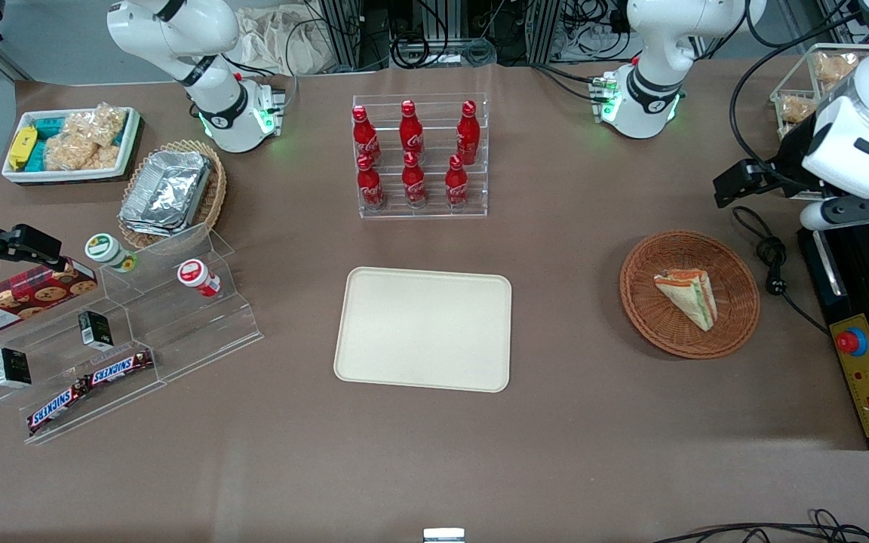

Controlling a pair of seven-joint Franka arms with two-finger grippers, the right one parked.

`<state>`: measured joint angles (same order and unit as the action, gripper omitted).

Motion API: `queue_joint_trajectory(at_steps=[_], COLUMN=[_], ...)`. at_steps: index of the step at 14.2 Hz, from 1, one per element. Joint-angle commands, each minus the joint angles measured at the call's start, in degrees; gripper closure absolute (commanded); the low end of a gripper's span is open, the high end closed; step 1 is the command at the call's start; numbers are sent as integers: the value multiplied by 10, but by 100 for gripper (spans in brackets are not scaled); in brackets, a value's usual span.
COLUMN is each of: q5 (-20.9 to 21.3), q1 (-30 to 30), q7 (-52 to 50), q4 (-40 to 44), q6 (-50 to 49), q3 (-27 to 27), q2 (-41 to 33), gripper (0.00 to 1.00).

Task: Place sandwich from basket to tray
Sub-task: 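Move the left gripper over the wicker basket toward the wrapped sandwich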

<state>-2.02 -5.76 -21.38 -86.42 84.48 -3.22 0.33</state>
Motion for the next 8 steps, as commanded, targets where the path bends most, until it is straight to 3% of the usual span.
queue_joint_trajectory(at_steps=[1,5,8], q5=[0,-3,0], q1=[13,43,52], q7=[-52,-75,-100], q4=[-2,-78,-163], q6=[-8,3,76], q3=[-3,-3,-2], q2=[9,4,-4], gripper=[0,0,0])
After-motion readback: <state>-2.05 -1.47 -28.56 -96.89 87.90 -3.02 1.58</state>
